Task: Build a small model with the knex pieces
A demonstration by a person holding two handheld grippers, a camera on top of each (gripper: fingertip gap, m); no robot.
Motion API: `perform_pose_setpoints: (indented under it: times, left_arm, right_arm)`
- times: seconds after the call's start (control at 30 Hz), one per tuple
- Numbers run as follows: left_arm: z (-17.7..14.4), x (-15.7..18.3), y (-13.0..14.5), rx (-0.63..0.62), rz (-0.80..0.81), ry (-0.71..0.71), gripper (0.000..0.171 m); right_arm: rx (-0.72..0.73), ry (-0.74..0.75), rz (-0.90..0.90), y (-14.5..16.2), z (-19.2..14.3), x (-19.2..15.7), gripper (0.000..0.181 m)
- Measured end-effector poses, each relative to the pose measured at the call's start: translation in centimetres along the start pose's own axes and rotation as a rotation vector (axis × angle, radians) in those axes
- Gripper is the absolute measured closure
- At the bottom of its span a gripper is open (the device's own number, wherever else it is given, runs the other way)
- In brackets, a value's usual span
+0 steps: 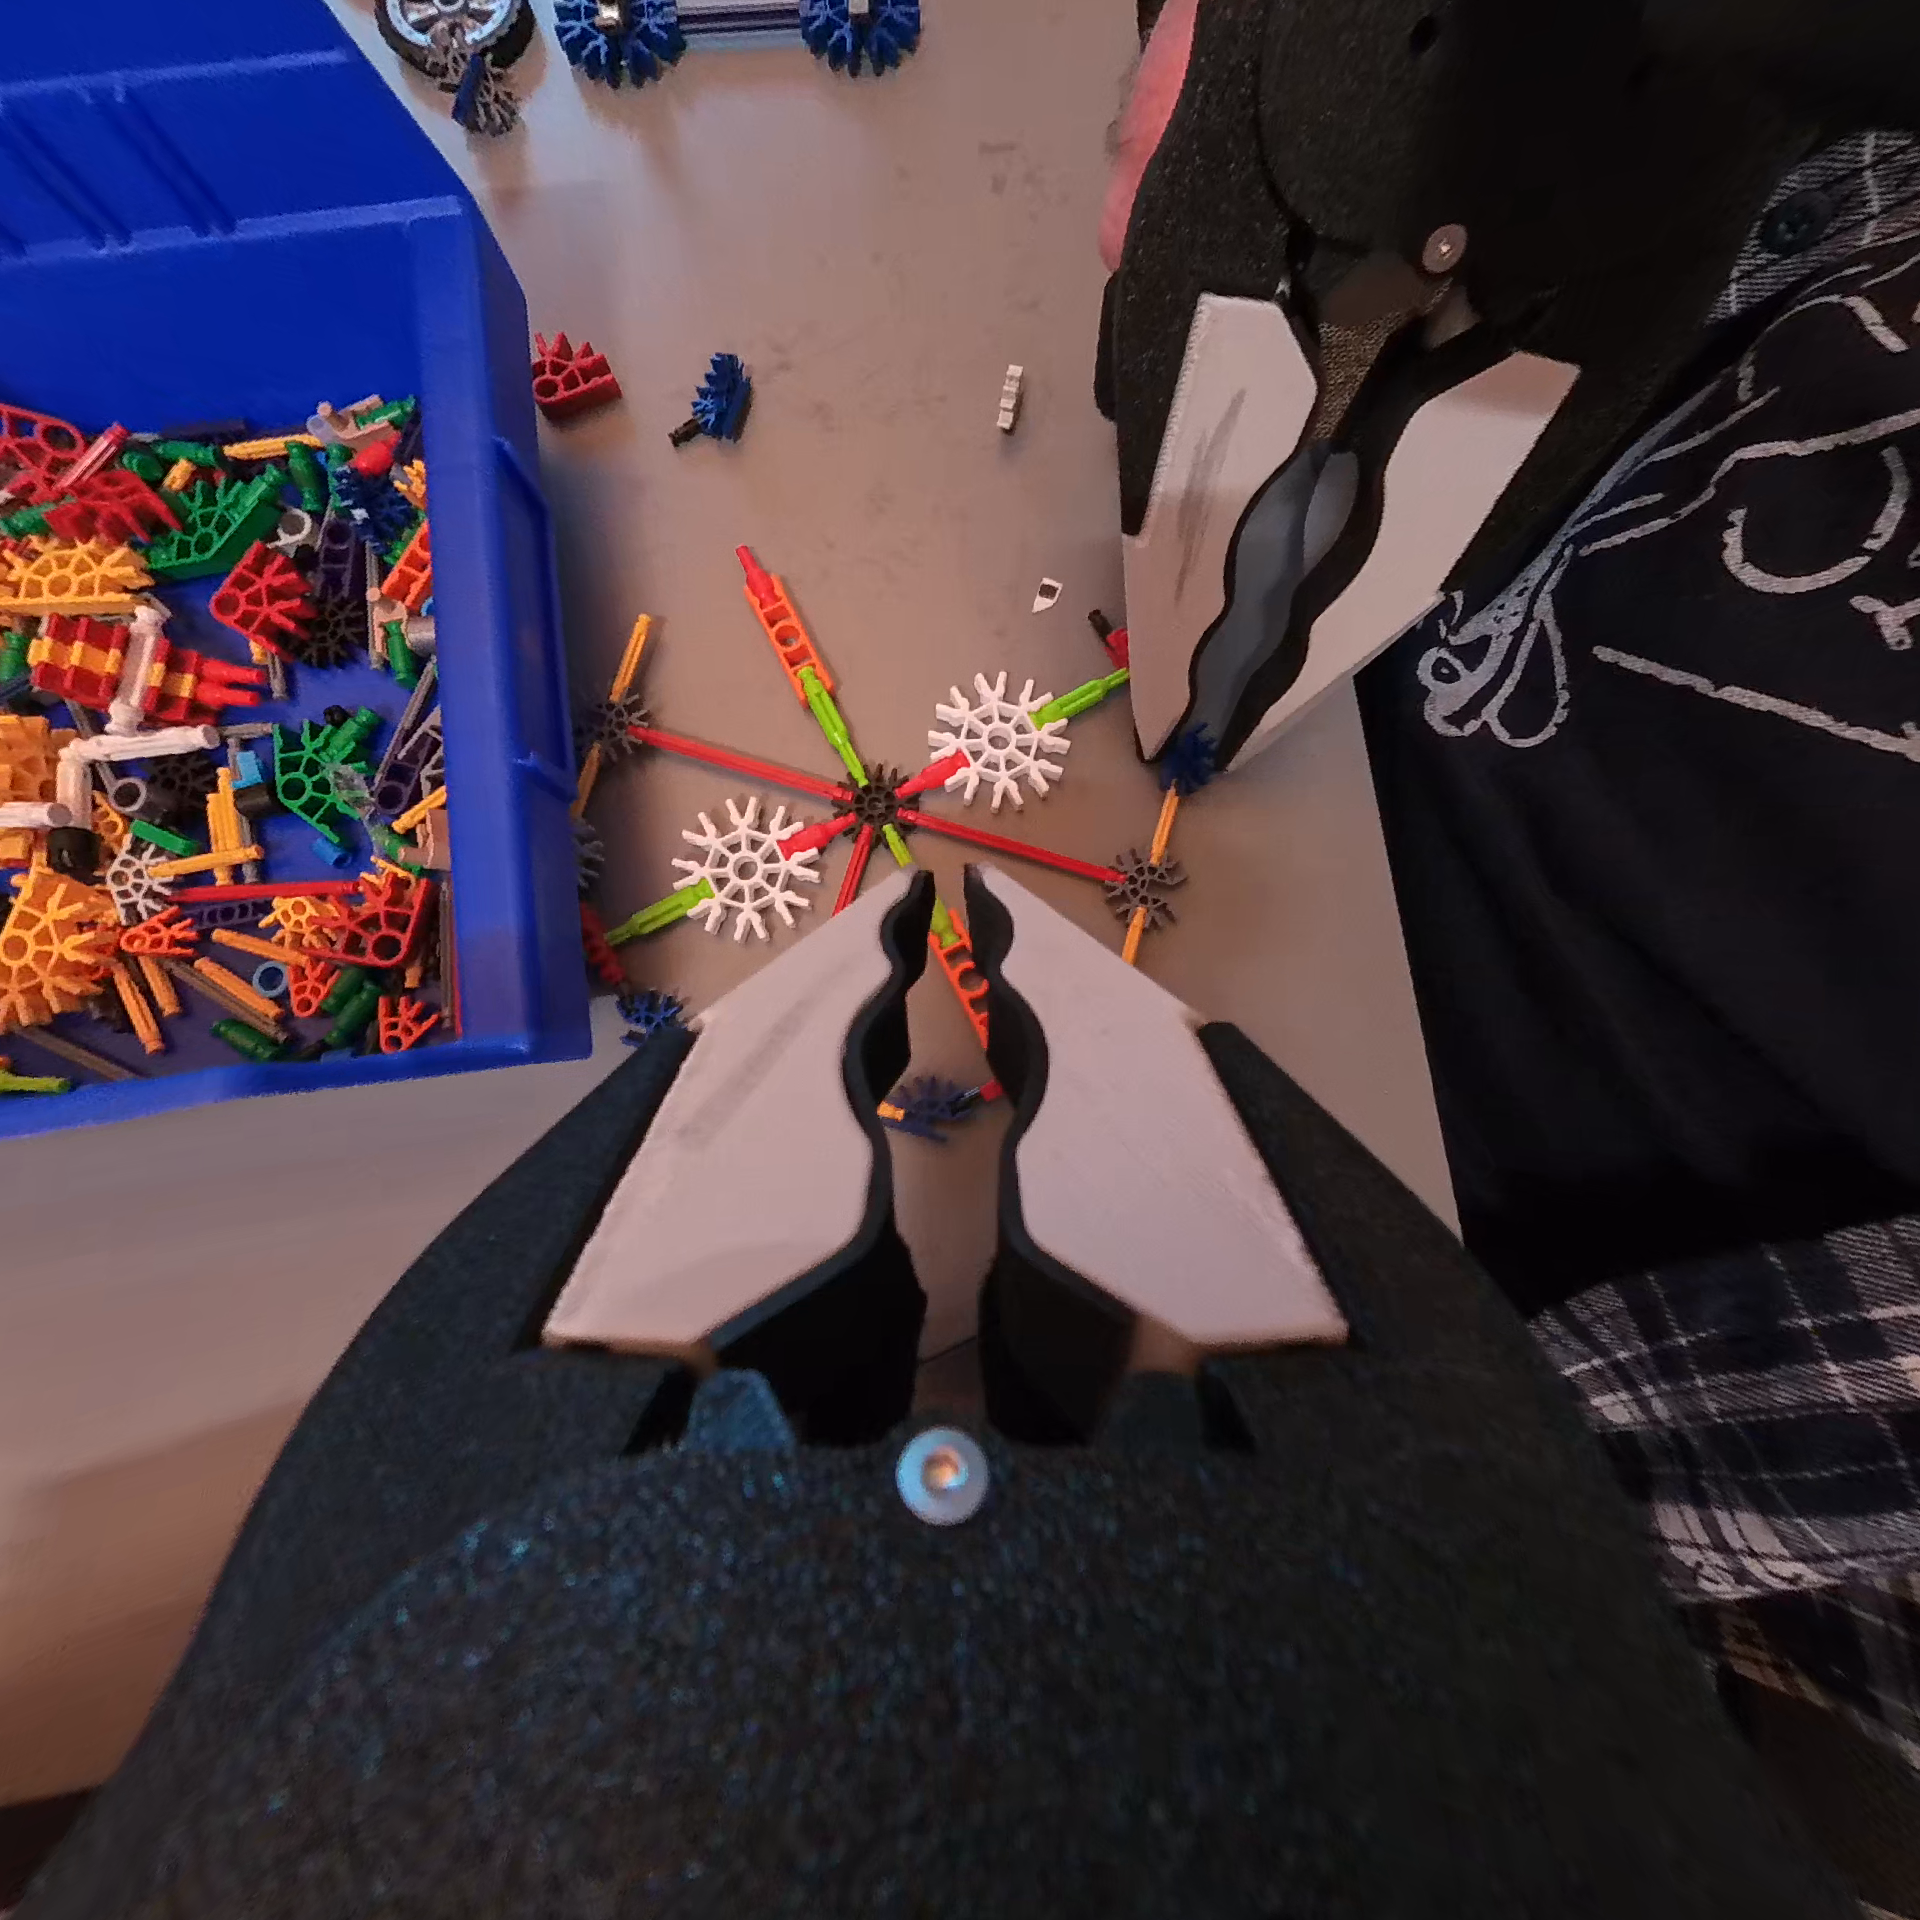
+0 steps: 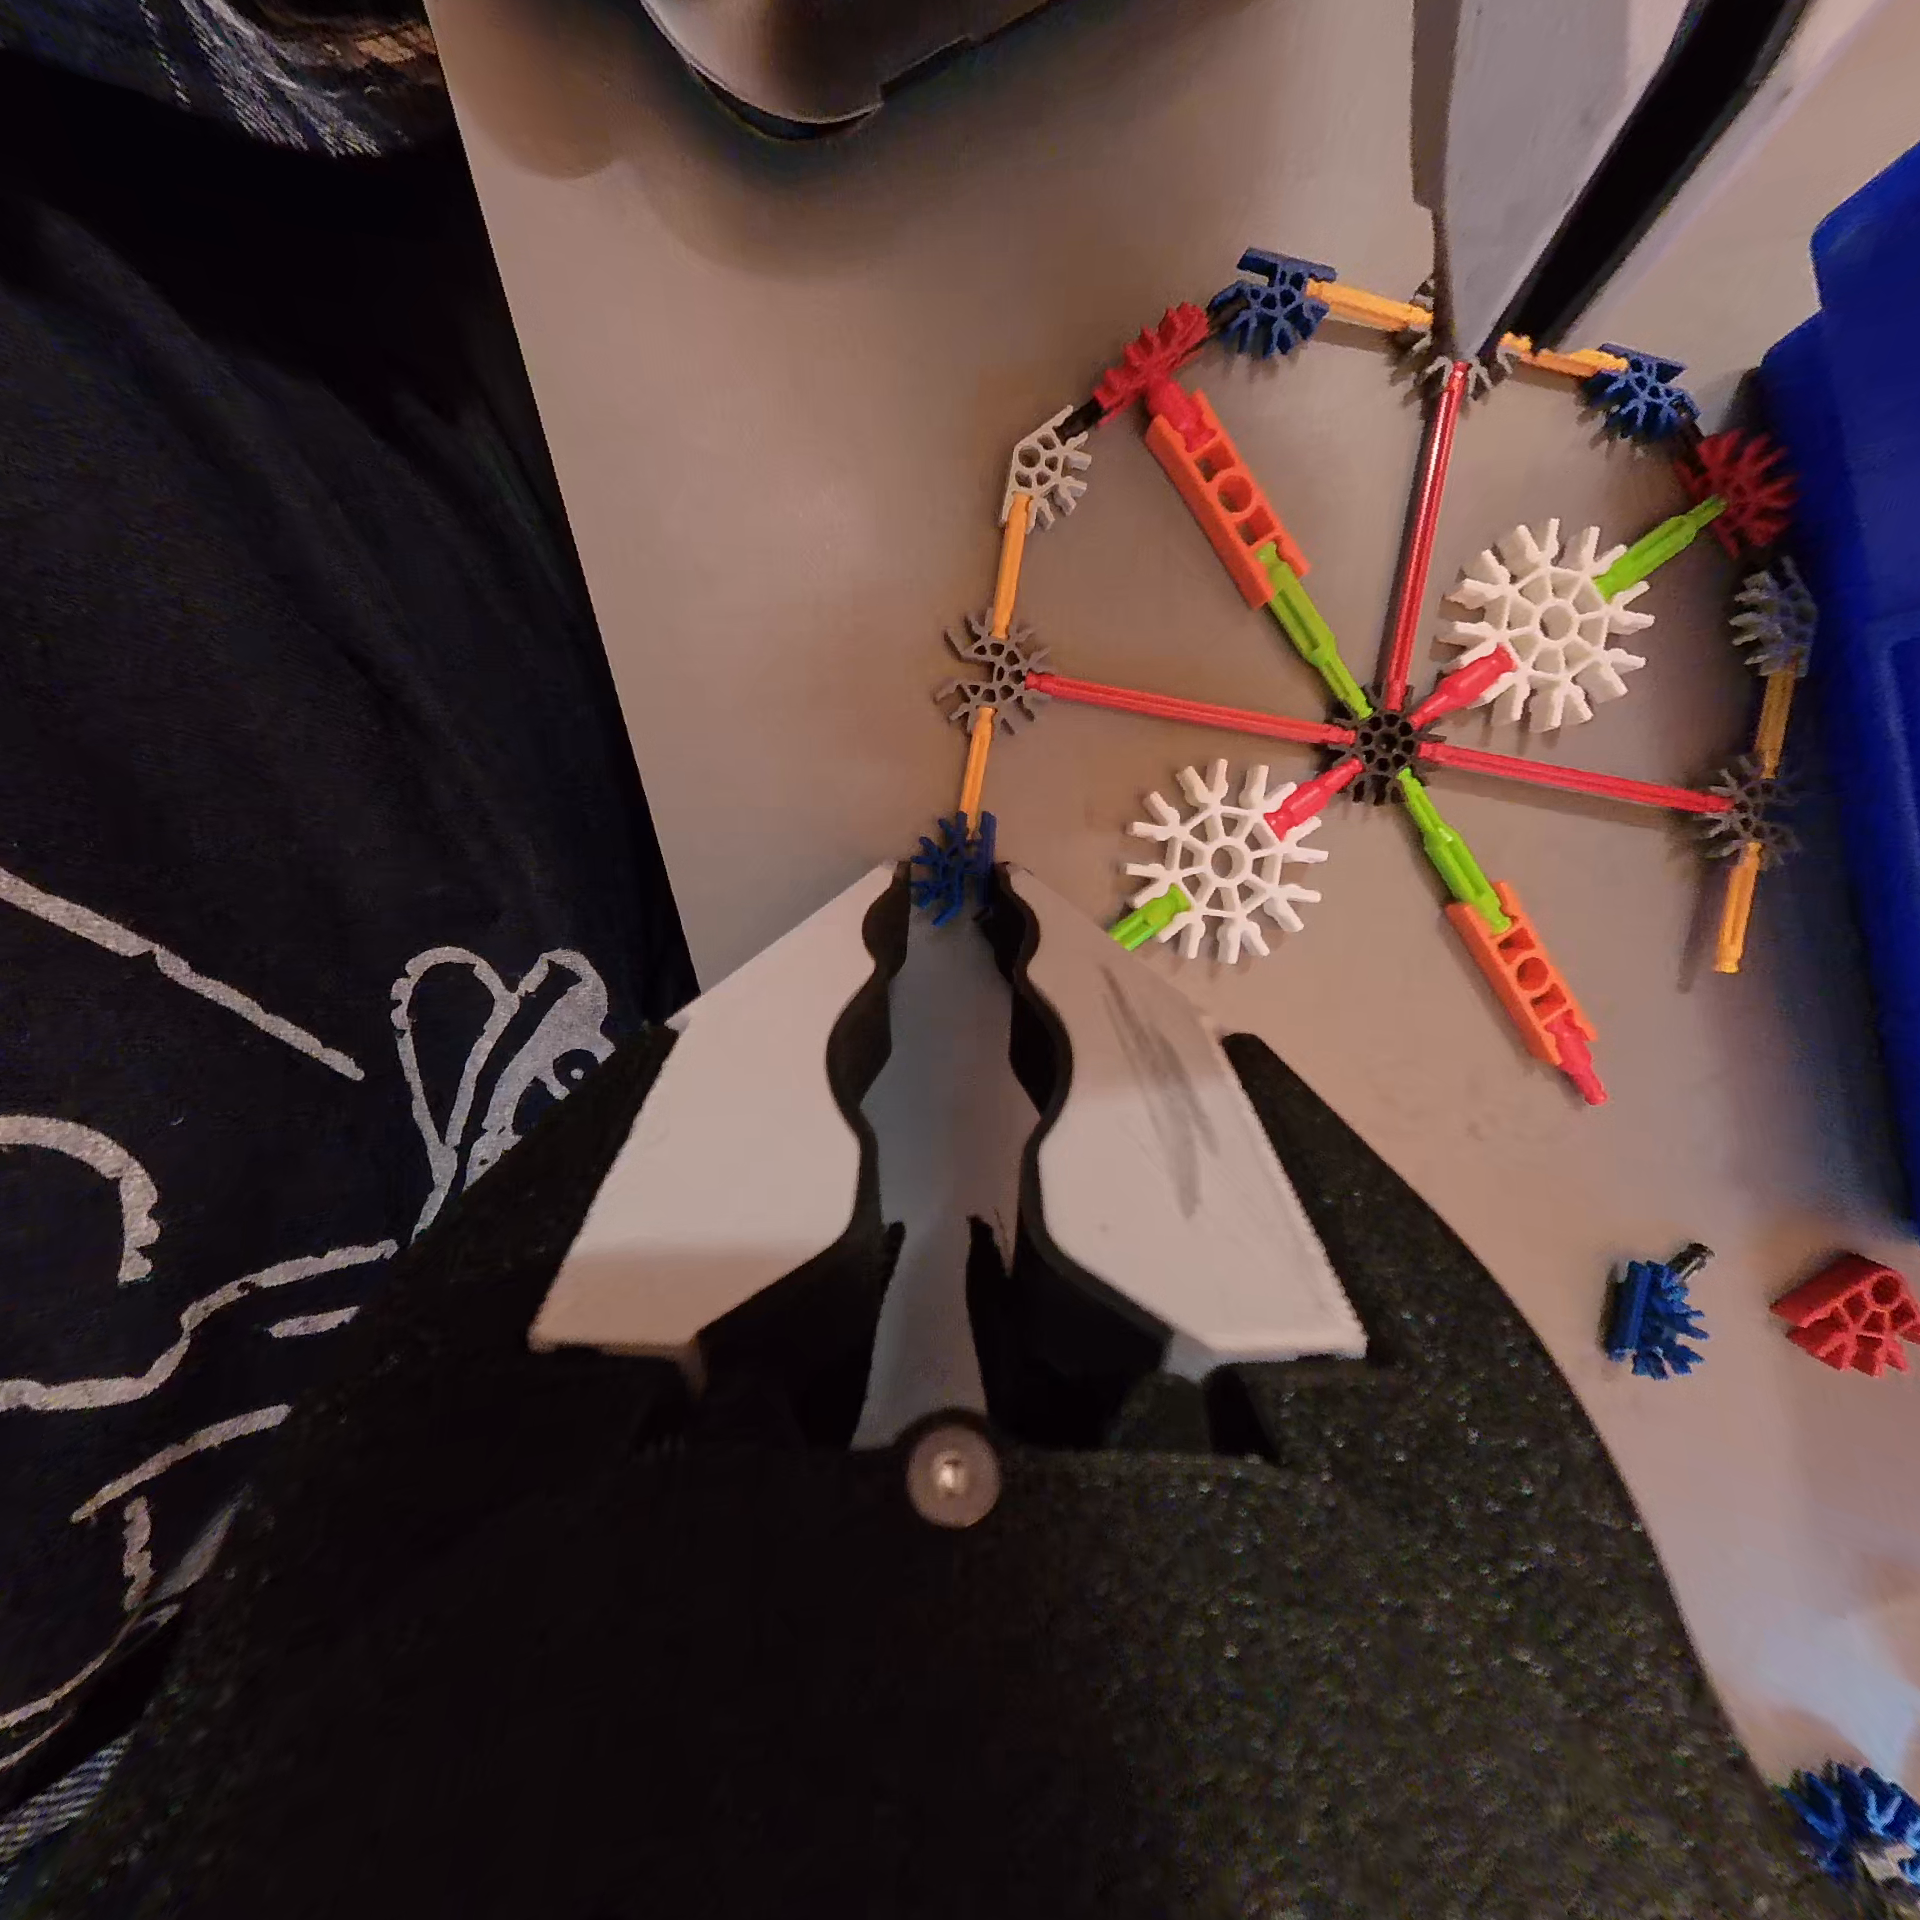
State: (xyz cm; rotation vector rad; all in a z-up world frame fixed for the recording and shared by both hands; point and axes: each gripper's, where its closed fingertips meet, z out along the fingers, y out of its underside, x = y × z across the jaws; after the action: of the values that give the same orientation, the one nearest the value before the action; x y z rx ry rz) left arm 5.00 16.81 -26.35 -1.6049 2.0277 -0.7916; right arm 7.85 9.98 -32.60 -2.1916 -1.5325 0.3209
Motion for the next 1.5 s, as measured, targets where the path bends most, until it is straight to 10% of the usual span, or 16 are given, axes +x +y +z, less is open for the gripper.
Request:
perform_pose_setpoints:
  times: [1.5]
  left_arm:
    - [4.6,3.9,2.3,-0.114,0.033,0.137,0.167]
  right_arm:
    - [0.032,0.053,-0.01,-0.9,-0.1,0.2,0.181]
